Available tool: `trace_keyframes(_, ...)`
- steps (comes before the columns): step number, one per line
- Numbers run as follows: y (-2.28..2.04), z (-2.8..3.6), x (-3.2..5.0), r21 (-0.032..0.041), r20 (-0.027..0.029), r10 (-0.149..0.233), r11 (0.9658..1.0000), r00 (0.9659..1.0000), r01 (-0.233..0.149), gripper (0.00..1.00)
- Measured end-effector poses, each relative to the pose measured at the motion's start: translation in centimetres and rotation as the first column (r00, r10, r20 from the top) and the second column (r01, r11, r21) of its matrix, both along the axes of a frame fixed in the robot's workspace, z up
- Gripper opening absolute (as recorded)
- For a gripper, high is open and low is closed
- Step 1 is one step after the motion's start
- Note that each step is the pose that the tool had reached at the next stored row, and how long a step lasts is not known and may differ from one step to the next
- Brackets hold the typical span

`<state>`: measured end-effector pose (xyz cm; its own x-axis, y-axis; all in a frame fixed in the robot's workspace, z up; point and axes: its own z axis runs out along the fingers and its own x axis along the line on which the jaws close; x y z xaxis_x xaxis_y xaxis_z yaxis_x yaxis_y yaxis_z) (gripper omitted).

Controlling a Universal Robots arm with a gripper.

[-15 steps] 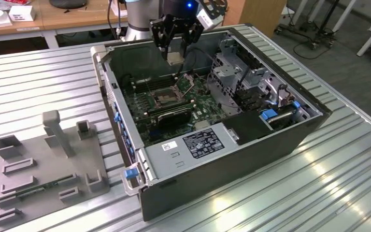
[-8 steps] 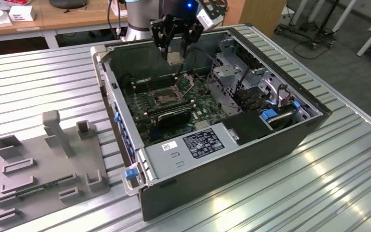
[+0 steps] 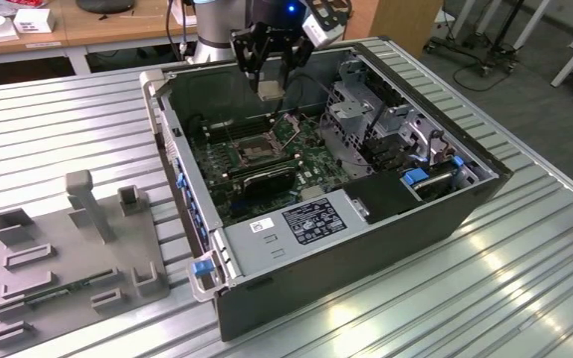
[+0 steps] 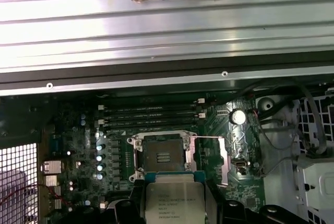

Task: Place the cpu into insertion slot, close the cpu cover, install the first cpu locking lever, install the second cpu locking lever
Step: 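Place the cpu into insertion slot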

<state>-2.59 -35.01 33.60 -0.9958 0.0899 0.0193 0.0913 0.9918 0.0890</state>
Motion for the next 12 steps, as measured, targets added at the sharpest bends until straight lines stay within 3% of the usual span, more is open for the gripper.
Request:
trace_keyframes(3,0.00,-0.03,0.00,0.0000,0.0000,-0.044,0.9990,0.9990,0.044,0.54)
trace_keyframes(6,0.00,-0.07,0.00,0.0001,0.0001,-0.094,0.9956,0.9956,0.094,0.54)
trace_keyframes(8,0.00,-0.10,0.00,0.0000,0.0000,-0.128,0.9917,0.9917,0.128,0.54)
trace_keyframes(12,0.00,-0.14,0.00,0.0001,0.0001,-0.199,0.9799,0.9799,0.199,0.54)
